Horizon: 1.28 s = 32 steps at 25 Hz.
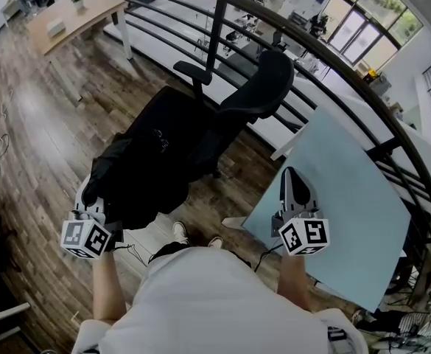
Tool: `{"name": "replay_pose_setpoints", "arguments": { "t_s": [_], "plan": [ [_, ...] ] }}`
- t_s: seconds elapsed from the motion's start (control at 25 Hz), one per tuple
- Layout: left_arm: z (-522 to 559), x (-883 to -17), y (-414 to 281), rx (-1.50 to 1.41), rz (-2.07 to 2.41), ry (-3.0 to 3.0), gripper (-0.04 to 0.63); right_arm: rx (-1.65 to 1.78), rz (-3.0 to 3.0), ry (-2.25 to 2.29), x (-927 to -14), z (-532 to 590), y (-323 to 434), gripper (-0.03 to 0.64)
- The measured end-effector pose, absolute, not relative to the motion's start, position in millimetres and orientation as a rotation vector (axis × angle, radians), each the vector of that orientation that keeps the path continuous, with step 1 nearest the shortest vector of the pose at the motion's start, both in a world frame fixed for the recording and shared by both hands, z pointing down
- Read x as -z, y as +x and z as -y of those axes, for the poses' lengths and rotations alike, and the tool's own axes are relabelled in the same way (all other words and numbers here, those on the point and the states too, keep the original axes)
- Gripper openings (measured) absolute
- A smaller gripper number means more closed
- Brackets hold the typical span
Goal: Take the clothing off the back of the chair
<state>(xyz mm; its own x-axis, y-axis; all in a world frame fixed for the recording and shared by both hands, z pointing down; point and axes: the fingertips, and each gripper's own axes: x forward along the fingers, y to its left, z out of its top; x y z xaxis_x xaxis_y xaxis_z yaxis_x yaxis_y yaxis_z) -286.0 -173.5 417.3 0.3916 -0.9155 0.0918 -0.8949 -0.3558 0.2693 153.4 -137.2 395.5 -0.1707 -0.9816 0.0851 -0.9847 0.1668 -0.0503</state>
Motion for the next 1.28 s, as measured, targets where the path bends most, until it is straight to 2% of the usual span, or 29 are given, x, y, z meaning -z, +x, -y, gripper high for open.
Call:
{"name": "replay_pose_setpoints", "arguments": {
  "t_s": [1.28],
  "plan": [
    [229,-422,-270,0.07,1.527,2.446,0.071,-0.088,2.343,2.009,-400,177,143,0.02]
  ]
}}
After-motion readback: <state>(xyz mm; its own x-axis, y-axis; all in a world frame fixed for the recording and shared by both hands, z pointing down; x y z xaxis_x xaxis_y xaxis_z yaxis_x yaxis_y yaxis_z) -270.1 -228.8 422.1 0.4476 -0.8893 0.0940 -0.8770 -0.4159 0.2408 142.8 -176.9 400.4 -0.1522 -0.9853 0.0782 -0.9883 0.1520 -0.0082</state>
